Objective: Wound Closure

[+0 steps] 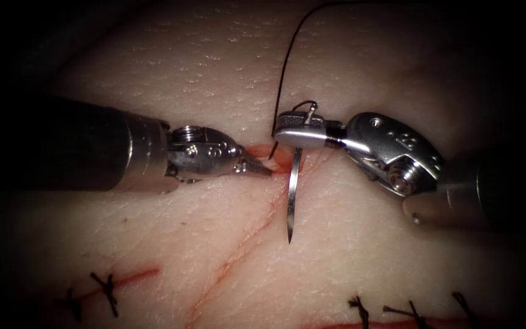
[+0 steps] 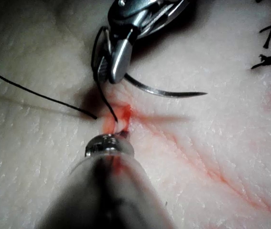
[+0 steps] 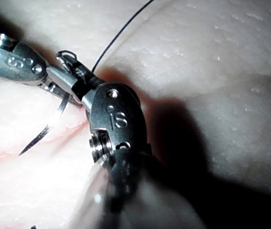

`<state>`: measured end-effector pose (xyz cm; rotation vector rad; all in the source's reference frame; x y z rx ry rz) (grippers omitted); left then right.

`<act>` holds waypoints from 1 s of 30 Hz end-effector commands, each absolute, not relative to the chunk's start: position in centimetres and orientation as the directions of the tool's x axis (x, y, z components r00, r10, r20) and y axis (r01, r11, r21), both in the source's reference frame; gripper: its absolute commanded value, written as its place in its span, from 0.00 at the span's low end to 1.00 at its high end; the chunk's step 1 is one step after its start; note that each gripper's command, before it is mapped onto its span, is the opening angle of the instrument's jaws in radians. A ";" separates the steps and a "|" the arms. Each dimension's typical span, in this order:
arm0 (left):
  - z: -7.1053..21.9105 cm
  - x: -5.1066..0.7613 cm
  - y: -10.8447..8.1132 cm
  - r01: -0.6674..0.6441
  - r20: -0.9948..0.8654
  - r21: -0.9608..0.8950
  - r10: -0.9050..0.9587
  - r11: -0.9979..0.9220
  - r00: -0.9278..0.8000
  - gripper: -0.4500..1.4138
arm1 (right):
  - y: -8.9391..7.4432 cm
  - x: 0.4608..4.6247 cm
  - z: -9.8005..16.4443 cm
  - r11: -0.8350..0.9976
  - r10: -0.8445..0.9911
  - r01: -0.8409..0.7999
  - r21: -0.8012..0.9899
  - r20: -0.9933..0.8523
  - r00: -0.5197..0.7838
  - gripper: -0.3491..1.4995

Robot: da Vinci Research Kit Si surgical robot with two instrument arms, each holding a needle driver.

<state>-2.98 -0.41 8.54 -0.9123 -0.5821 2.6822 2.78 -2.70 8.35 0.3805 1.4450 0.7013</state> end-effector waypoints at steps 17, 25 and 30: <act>8.9 -2.97 -0.5 -0.069 -0.443 -0.448 0.289 -0.891 -0.849 0.00 | -2.5 2.91 8.5 0.872 0.447 -0.227 0.433 -0.895 0.011 0.00; 8.8 -3.00 -0.5 -0.040 -0.398 -0.493 0.266 -0.869 -0.878 0.12 | -2.4 3.00 8.7 0.936 0.288 -0.221 0.276 -0.957 0.026 0.00; 8.7 -3.02 -0.6 -0.032 -0.401 -0.505 0.268 -0.862 -0.876 0.22 | -2.5 3.05 8.8 0.961 0.204 -0.195 0.194 -0.978 0.031 0.00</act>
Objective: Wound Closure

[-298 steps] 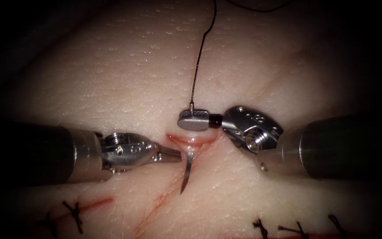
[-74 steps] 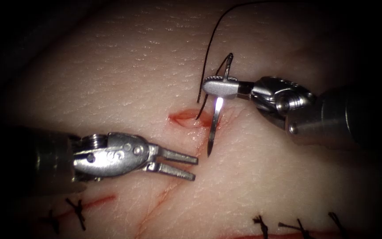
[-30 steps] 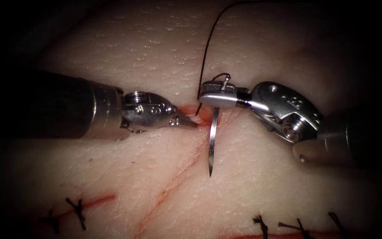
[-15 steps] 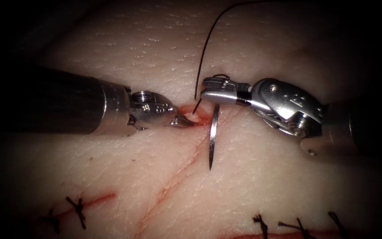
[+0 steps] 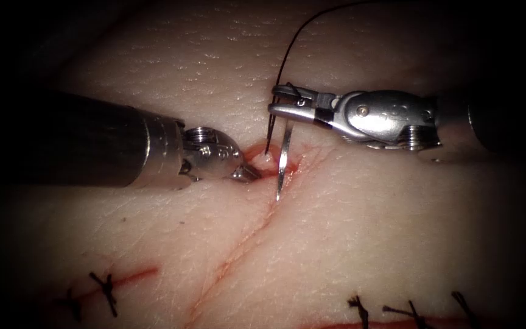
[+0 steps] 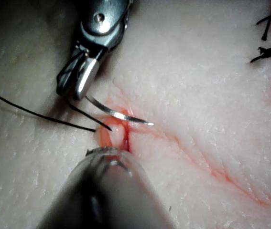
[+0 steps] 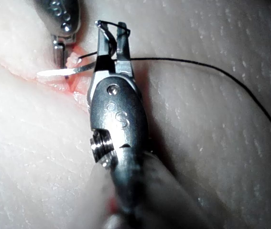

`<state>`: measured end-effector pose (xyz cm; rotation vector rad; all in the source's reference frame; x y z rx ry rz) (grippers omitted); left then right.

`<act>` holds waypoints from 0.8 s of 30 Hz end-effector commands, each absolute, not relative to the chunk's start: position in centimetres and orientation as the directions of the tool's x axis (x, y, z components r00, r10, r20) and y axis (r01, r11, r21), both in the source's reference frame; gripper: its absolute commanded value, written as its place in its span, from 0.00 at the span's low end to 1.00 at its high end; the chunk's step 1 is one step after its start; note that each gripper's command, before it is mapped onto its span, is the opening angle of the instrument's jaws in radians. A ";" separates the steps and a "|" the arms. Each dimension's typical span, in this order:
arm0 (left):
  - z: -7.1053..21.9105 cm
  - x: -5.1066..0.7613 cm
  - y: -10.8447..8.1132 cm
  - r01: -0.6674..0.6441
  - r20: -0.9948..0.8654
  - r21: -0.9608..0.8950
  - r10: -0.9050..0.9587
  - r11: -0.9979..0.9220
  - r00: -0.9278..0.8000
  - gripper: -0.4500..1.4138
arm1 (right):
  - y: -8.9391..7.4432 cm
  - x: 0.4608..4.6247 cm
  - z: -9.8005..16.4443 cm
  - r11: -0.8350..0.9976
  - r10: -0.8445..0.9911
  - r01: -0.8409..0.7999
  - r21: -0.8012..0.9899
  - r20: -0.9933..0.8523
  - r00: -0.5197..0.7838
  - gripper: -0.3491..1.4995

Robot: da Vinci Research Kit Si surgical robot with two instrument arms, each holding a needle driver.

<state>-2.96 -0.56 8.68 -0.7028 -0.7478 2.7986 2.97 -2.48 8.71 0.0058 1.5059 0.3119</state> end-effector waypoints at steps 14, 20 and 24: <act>8.7 -2.99 -0.6 -0.026 -0.405 -0.508 0.265 -0.861 -0.875 0.26 | -2.4 3.07 9.0 0.970 0.127 -0.213 0.118 -0.991 0.030 0.00; 8.7 -3.00 -0.6 -0.026 -0.405 -0.508 0.265 -0.861 -0.875 0.26 | -2.4 3.12 9.0 0.969 0.101 -0.230 0.093 -0.995 0.025 0.00; 8.7 -3.01 -0.7 -0.025 -0.403 -0.509 0.264 -0.860 -0.876 0.25 | -2.4 3.15 9.0 0.968 0.086 -0.237 0.079 -0.996 0.017 0.00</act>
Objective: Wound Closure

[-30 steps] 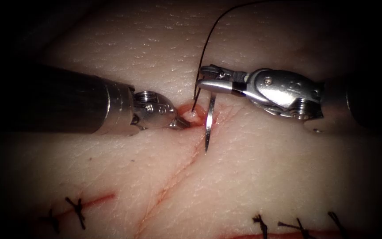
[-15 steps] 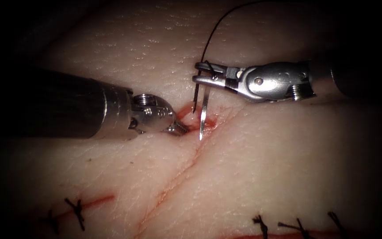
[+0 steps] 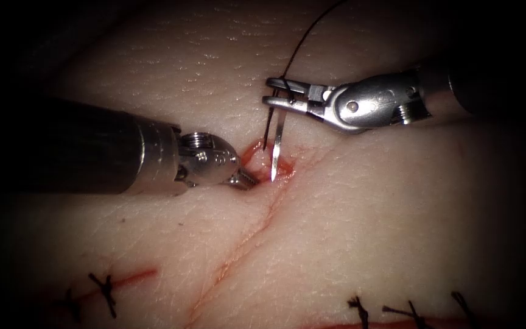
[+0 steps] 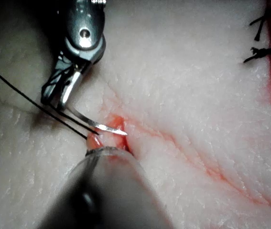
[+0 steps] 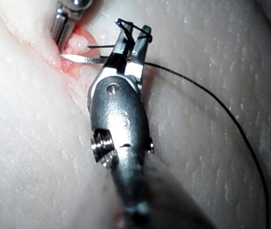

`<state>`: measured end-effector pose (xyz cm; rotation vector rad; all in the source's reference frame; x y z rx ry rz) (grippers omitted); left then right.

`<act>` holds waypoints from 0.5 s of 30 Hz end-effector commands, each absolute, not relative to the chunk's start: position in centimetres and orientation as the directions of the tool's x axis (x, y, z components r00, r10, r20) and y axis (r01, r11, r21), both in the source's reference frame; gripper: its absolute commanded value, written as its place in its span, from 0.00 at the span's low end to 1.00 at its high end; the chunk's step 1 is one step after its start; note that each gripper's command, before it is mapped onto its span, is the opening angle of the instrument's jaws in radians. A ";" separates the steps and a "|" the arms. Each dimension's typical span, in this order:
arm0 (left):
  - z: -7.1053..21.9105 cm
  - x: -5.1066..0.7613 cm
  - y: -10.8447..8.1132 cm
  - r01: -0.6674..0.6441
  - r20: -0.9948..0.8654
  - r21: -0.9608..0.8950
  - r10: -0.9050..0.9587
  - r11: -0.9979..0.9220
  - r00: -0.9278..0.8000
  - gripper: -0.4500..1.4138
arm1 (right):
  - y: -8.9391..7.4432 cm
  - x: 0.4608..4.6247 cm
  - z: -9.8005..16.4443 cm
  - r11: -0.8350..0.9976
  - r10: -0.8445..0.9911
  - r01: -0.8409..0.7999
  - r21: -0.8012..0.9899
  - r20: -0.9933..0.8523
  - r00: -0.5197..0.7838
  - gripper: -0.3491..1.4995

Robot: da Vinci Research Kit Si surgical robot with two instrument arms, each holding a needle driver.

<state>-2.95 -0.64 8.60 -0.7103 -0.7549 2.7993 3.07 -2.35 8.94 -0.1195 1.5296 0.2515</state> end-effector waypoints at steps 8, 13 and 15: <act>8.6 -3.00 -0.6 -0.023 -0.413 -0.511 0.269 -0.860 -0.870 0.24 | -2.4 3.26 9.0 0.970 0.054 -0.238 0.049 -0.998 0.014 0.00; 8.6 -2.96 -0.6 -0.017 -0.419 -0.517 0.270 -0.856 -0.867 0.23 | -2.5 3.29 9.1 0.971 0.042 -0.235 0.038 -0.999 0.012 0.00; 8.6 -2.95 -0.6 -0.017 -0.421 -0.517 0.272 -0.856 -0.865 0.23 | -2.5 3.31 9.1 0.971 0.040 -0.237 0.036 -0.999 0.010 0.00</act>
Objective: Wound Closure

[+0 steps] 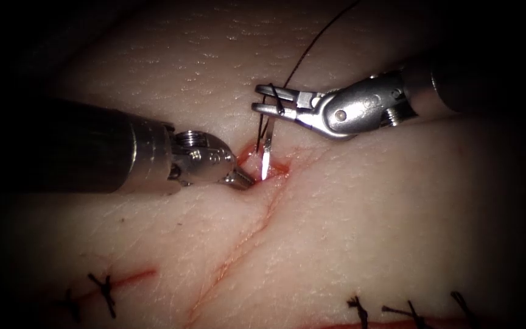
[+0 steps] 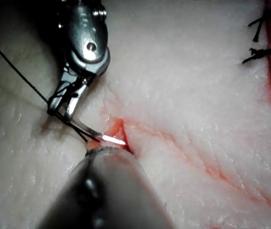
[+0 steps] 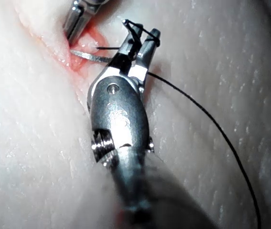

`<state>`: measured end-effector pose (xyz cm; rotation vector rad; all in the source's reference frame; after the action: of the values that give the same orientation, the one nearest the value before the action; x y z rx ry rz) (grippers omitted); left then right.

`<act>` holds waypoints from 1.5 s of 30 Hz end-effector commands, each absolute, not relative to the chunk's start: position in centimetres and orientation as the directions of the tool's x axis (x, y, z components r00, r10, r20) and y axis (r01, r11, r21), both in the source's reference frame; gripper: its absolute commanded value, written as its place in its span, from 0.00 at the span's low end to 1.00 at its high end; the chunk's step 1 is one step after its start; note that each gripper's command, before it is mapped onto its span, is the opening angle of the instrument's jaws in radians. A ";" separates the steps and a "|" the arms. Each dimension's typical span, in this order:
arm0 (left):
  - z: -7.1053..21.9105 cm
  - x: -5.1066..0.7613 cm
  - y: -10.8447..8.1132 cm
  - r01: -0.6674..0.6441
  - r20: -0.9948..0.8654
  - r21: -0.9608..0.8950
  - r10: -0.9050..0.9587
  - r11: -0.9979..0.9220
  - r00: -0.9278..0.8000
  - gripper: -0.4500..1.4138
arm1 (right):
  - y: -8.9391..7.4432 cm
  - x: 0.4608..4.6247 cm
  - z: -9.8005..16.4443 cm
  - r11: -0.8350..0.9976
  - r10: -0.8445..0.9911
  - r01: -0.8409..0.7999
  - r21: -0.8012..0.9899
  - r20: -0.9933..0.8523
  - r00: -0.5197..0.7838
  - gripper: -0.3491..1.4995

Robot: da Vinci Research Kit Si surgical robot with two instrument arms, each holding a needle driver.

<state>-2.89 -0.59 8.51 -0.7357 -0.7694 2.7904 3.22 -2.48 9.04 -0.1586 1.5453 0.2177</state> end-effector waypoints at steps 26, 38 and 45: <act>8.2 -2.79 -0.6 -0.045 -0.433 -0.482 0.282 -0.875 -0.856 0.21 | -2.8 3.33 9.2 0.971 0.011 -0.241 0.009 -1.000 0.010 0.00; 8.1 -2.98 -0.9 -0.094 -0.440 -0.472 0.327 -0.876 -0.837 0.14 | -2.8 3.27 9.2 0.975 0.035 -0.219 0.029 -0.999 0.024 0.00; 8.2 -3.07 -1.0 -0.095 -0.451 -0.481 0.339 -0.872 -0.826 0.14 | -2.8 3.27 9.2 0.970 0.099 -0.222 0.094 -0.995 0.012 0.00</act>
<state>-3.02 -0.96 8.13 -0.7956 -0.6550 2.7173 3.20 -2.72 9.16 -0.0924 1.5383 0.2578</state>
